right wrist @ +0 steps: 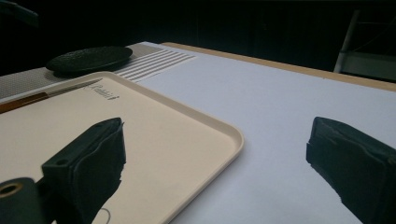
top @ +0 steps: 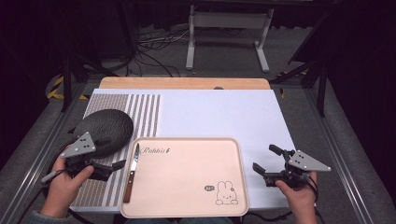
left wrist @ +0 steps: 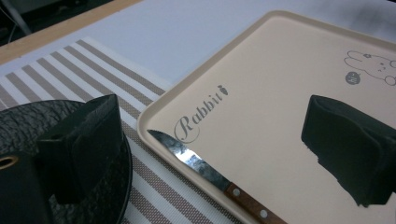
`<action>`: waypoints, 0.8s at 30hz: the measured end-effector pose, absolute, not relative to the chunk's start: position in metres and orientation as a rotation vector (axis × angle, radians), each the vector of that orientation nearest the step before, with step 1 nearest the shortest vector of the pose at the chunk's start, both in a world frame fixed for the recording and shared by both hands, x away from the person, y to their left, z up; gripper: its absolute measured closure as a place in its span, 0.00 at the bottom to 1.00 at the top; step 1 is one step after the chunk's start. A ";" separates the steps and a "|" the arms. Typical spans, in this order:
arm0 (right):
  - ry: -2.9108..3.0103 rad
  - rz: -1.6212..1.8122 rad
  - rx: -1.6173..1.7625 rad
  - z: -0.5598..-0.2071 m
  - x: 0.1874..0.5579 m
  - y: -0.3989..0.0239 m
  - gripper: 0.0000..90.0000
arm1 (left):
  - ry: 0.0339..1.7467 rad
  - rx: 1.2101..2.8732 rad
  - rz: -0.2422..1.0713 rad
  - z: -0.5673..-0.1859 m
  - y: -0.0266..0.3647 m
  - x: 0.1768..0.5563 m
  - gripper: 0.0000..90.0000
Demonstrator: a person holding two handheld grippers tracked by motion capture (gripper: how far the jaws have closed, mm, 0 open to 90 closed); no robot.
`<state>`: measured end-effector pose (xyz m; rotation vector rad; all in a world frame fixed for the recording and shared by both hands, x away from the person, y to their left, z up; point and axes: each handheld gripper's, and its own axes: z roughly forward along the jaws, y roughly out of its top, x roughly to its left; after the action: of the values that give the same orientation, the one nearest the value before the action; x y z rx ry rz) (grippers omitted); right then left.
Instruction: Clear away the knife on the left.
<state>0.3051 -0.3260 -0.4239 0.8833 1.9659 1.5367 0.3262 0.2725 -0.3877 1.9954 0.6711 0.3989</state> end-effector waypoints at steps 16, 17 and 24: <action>1.961 1.548 0.869 -0.424 0.304 -0.326 0.05 | 0.694 1.857 0.501 -0.420 0.312 0.304 0.05; 1.961 1.546 0.867 -0.424 0.303 -0.326 0.05 | 0.702 1.838 0.513 -0.423 0.314 0.303 0.05; 1.965 1.549 0.864 -0.425 0.304 -0.326 0.05 | 0.745 1.827 0.479 -0.445 0.324 0.302 0.04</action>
<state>0.3037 -0.3262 -0.4253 0.8640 1.9647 1.5487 0.3022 0.3236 -0.4449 1.8268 0.7445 0.4792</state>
